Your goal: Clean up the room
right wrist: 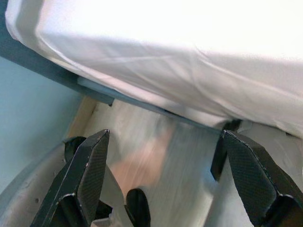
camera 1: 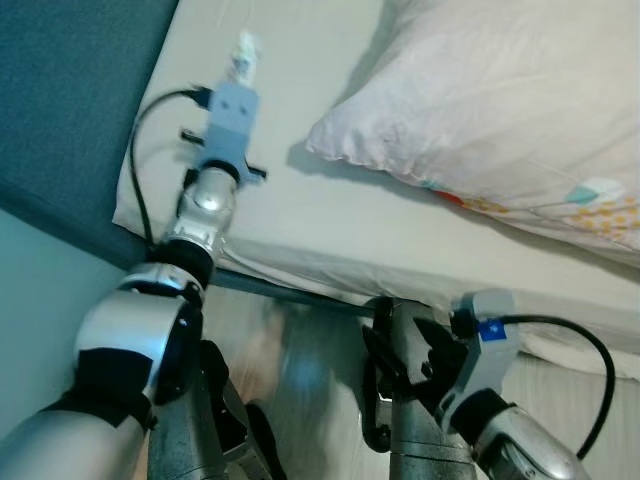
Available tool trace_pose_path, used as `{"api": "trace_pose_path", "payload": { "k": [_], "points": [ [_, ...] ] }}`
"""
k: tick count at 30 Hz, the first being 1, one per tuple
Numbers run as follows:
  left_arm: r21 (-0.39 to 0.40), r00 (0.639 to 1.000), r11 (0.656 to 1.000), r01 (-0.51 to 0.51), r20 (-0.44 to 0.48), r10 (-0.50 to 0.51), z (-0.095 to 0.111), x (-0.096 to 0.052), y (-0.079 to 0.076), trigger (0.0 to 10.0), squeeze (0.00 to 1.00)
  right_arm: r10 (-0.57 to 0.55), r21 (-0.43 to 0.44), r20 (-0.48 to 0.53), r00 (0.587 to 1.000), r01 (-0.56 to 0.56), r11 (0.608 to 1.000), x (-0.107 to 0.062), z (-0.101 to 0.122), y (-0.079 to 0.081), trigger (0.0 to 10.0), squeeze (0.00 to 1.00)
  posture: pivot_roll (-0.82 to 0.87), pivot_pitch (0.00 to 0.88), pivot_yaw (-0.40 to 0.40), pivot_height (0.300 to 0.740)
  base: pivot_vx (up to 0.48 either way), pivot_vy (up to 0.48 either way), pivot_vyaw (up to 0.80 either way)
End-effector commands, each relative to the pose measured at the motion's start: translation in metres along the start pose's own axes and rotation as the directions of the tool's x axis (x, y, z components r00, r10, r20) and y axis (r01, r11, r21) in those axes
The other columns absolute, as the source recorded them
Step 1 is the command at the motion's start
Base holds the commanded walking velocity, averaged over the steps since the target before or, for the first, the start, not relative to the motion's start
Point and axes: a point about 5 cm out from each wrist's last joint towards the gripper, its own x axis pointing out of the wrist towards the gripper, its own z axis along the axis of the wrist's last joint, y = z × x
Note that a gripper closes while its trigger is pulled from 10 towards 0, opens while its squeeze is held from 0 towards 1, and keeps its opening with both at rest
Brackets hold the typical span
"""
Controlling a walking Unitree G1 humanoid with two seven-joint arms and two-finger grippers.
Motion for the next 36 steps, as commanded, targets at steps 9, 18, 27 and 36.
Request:
{"api": "trace_pose_path", "payload": {
  "k": [9, 18, 27, 36],
  "points": [
    [-0.075, 0.991, 0.997, 0.024, 0.136, -0.013, 0.012, -0.001, 0.014, 0.0, 0.00, 0.033, -0.008, 0.022, 0.999, -0.033, 0.999, 0.019, 0.002, -0.010, 10.0, 0.00, -0.31, 0.460, 0.111, 0.490, 0.000, 0.000, 0.00],
    [-0.109, 0.996, 0.991, 0.081, 0.057, -0.075, -0.016, -0.016, -0.001, 0.0, 0.00, 0.041, -0.025, 0.051, 0.998, -0.040, 0.999, 0.029, 0.007, -0.013, 10.0, 0.00, -0.29, 0.413, 0.116, 0.490, 0.000, 0.000, 0.00],
    [-0.155, 0.980, 0.971, 0.182, -0.050, -0.192, -0.035, -0.029, -0.038, 3.2, 0.00, 0.048, -0.009, 0.050, 0.998, -0.047, 0.999, 0.025, 0.002, -0.006, 10.0, 0.00, -0.28, 0.465, 0.122, 0.490, 0.000, 0.000, 0.00],
    [-0.181, 0.984, 0.969, 0.170, -0.026, -0.178, -0.012, -0.015, -0.044, 6.3, 0.00, 0.037, 0.000, 0.044, 0.998, -0.037, 0.999, 0.014, 0.001, -0.002, 10.0, 0.00, -0.30, 0.507, 0.121, 0.490, 0.000, 0.000, 0.00]
  ]
}}
